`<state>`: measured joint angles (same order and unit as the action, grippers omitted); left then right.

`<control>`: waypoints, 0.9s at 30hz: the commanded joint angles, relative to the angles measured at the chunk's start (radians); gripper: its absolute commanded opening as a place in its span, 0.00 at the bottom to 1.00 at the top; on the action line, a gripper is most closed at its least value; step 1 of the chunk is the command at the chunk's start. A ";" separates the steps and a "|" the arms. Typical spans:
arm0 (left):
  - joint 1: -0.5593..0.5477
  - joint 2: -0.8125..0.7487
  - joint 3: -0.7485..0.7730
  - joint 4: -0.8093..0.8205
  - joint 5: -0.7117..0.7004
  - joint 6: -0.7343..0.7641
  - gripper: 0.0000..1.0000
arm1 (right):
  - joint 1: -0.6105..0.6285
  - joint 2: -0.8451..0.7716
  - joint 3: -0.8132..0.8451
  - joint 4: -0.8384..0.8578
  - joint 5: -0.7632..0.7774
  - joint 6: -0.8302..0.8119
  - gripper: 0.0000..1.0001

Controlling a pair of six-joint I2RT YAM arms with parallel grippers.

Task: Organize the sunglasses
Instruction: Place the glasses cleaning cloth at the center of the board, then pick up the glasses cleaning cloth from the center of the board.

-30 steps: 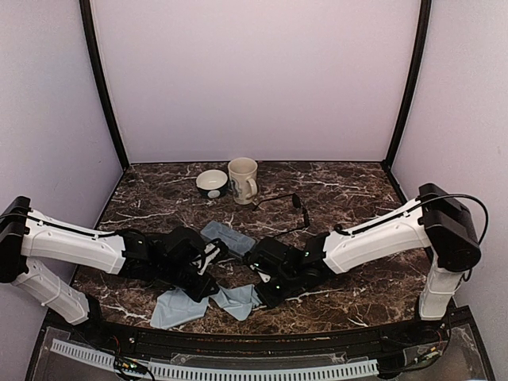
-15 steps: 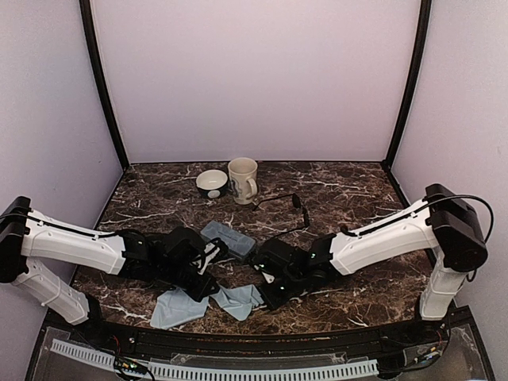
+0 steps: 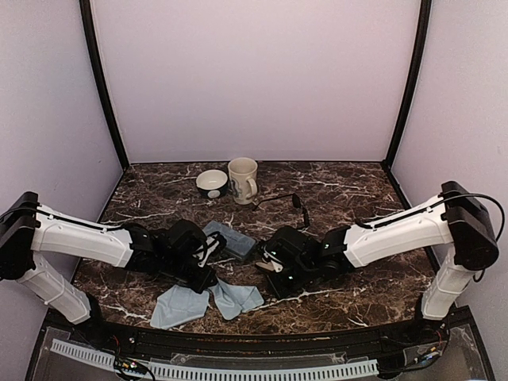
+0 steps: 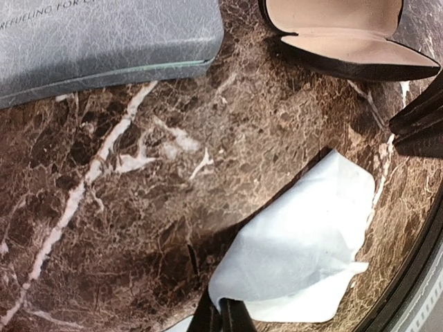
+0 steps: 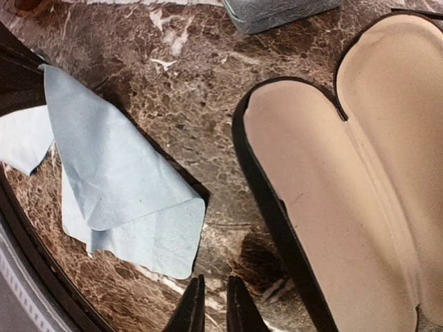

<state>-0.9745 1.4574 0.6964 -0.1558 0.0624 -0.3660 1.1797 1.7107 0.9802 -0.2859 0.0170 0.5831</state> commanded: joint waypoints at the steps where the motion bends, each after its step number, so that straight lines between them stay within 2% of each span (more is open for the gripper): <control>1: 0.012 -0.011 0.031 -0.011 -0.016 0.023 0.05 | 0.010 0.001 -0.008 0.058 -0.035 0.016 0.20; 4: 0.014 -0.005 0.037 -0.020 -0.018 0.024 0.16 | 0.020 0.027 0.006 0.063 -0.042 0.023 0.24; 9: 0.014 -0.034 0.030 -0.042 -0.043 0.019 0.42 | 0.042 0.071 0.029 0.069 -0.047 0.040 0.27; 15: 0.014 -0.128 -0.004 -0.056 -0.101 0.005 0.60 | 0.071 0.109 0.062 0.028 -0.012 0.043 0.28; 19: 0.014 -0.180 -0.037 -0.047 -0.125 -0.007 0.65 | 0.091 0.132 0.091 -0.013 0.019 0.036 0.28; 27: 0.014 -0.228 -0.072 -0.050 -0.125 -0.022 0.66 | 0.127 0.182 0.146 -0.109 0.109 0.026 0.24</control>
<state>-0.9657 1.2697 0.6567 -0.1905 -0.0505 -0.3710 1.2812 1.8542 1.0958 -0.3210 0.0597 0.6117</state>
